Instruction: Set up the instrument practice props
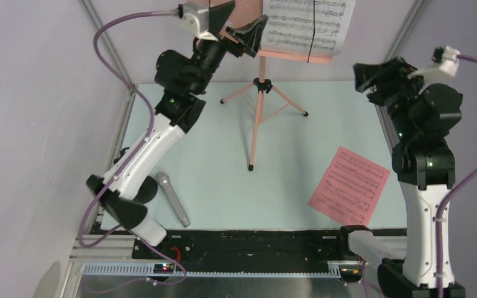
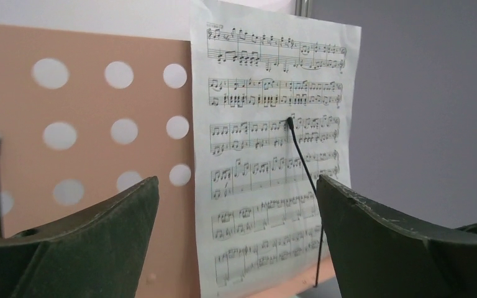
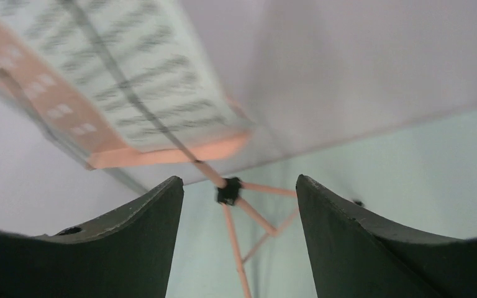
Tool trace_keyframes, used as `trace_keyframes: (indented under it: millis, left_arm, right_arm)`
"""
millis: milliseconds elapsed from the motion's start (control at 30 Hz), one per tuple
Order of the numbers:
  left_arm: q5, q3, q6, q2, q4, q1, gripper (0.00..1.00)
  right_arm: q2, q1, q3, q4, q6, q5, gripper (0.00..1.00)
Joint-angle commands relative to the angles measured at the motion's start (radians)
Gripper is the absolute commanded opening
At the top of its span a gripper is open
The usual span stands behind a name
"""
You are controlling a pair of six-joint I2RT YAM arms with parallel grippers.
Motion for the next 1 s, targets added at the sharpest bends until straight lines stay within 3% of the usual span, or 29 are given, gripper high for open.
trace_keyframes:
  millis: [0,233,467,600,700,967]
  left_arm:
    - [0.022,-0.168,-0.082,-0.159,-0.004,0.013,1.00]
    - [0.078,-0.468,-0.148,-0.317,-0.085,0.004,1.00]
    - [0.072,-0.629,-0.176,-0.459,-0.320,-0.017,1.00]
    - [0.097,-0.667,-0.188,-0.495,-0.440,-0.017,1.00]
    - [0.132,-0.715,-0.219,-0.507,-0.449,-0.019,1.00]
    - [0.168,-0.781,-0.243,-0.475,-0.451,-0.029,1.00]
  right_arm:
    - [-0.099,-0.164,-0.097,-0.224,0.160,0.001,0.72]
    - [-0.138,-0.231,-0.204,-0.449,0.162,0.180,0.73]
    - [-0.112,-0.404,-0.517,-0.391,0.214,0.169,0.76]
    - [0.029,-0.479,-0.625,-0.266,0.216,0.210,0.81]
    - [0.175,-0.528,-0.629,-0.240,0.234,0.202,0.81]
    - [0.368,-0.542,-0.633,-0.245,0.215,0.300,0.87]
